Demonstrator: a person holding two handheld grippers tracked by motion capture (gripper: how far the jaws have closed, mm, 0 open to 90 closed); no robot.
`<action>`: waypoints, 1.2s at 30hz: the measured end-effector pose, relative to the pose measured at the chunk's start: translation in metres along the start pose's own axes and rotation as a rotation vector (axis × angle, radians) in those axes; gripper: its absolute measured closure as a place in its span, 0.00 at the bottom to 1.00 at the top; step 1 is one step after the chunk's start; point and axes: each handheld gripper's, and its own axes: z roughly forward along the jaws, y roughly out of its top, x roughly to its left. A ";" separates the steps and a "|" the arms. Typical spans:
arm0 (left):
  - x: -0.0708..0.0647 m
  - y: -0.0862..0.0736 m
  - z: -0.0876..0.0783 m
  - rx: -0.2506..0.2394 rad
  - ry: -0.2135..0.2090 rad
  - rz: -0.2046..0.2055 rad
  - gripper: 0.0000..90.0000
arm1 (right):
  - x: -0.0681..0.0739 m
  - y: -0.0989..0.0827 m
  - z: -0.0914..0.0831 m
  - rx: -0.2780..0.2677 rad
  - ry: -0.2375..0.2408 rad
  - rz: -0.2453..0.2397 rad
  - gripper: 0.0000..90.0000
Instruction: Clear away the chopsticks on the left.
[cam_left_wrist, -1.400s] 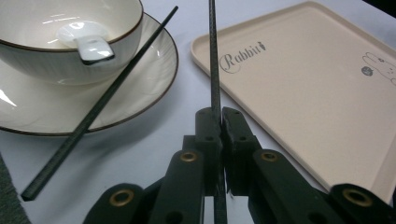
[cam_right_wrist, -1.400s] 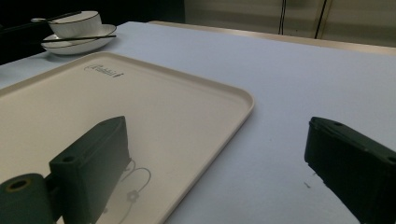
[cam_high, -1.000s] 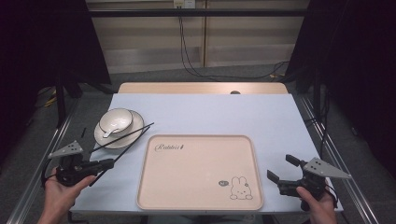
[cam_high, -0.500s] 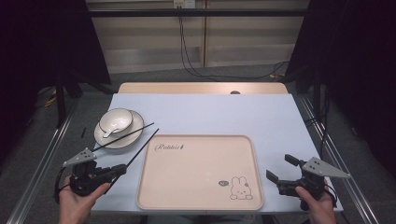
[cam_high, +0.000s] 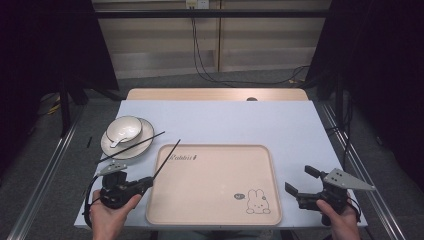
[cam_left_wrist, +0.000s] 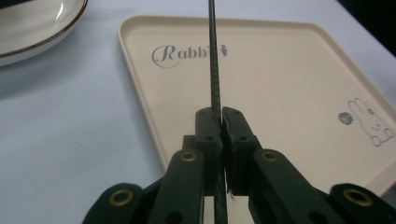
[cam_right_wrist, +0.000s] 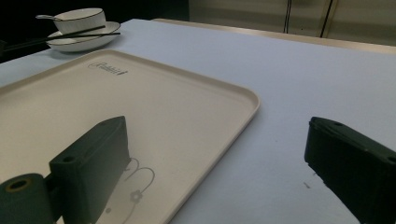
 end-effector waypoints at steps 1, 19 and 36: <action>0.000 -0.001 0.003 0.000 0.006 -0.016 0.96 | 0.000 0.000 0.000 0.000 -0.001 0.001 0.07; -0.001 -0.007 0.044 0.106 0.073 -0.057 0.96 | 0.000 0.000 0.000 0.002 0.001 0.000 0.07; 0.001 -0.010 0.050 0.138 0.056 -0.069 0.89 | 0.001 0.000 0.001 0.006 0.009 -0.001 0.07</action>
